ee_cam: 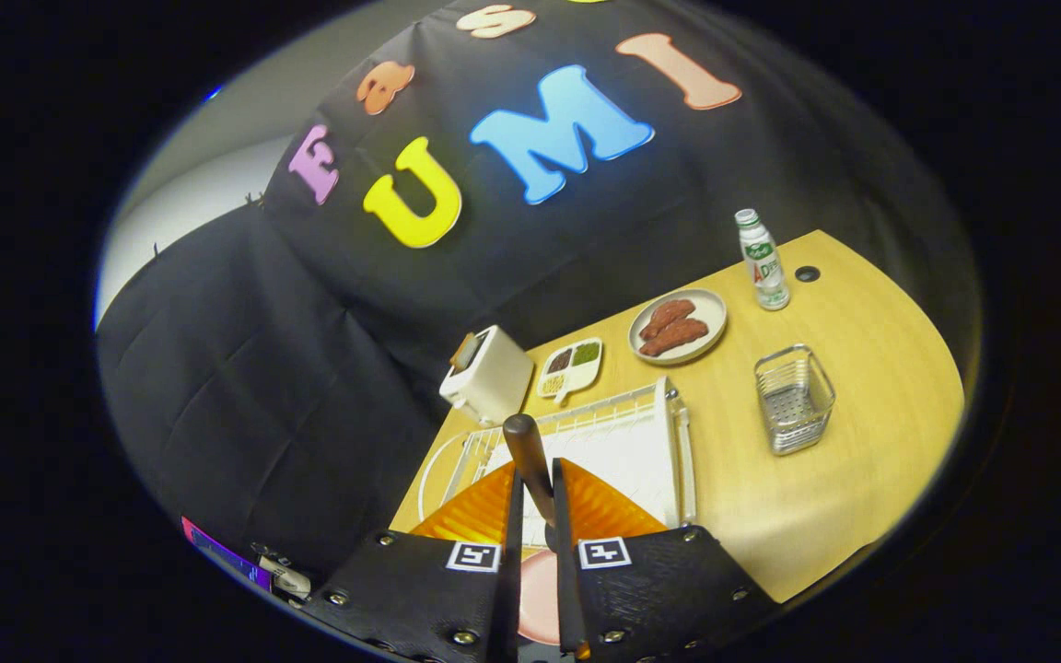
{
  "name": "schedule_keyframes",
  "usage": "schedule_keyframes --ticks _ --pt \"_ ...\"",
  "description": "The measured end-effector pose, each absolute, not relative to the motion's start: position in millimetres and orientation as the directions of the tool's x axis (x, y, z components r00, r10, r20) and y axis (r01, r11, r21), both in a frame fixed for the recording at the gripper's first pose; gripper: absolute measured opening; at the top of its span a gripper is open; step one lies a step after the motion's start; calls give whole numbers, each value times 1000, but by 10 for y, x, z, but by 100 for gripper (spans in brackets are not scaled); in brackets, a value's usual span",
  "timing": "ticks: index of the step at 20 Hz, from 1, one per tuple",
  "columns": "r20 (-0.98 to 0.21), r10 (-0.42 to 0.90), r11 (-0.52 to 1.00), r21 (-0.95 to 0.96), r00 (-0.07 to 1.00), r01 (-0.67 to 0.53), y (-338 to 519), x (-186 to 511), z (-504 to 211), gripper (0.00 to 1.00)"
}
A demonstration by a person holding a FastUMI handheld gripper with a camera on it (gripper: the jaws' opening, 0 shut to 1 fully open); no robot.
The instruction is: Take the plate from the dish rack, then take the spoon from the basket and place it into the plate.
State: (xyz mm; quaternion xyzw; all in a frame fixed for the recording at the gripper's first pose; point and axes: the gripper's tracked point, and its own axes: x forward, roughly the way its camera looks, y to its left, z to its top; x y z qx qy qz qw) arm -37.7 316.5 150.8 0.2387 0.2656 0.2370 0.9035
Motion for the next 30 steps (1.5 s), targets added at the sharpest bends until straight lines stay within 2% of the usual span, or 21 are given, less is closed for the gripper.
schedule_keyframes --ticks 5,15,21,22,28,29,30 --pt "-442 582 799 469 682 -377 3707 -780 1064 16" --pt "-524 543 839 321 656 -438 4048 -1004 486 16" --pt "-489 548 837 328 679 -439 4041 -1007 673 16" --pt "-478 549 836 325 685 -442 4010 -1034 745 21" --pt "-381 535 842 315 754 -438 3767 -1003 1286 21" --pt "-355 522 849 307 776 -431 3711 -961 1446 22" --pt "-327 493 865 288 806 -411 3605 -918 1589 38"
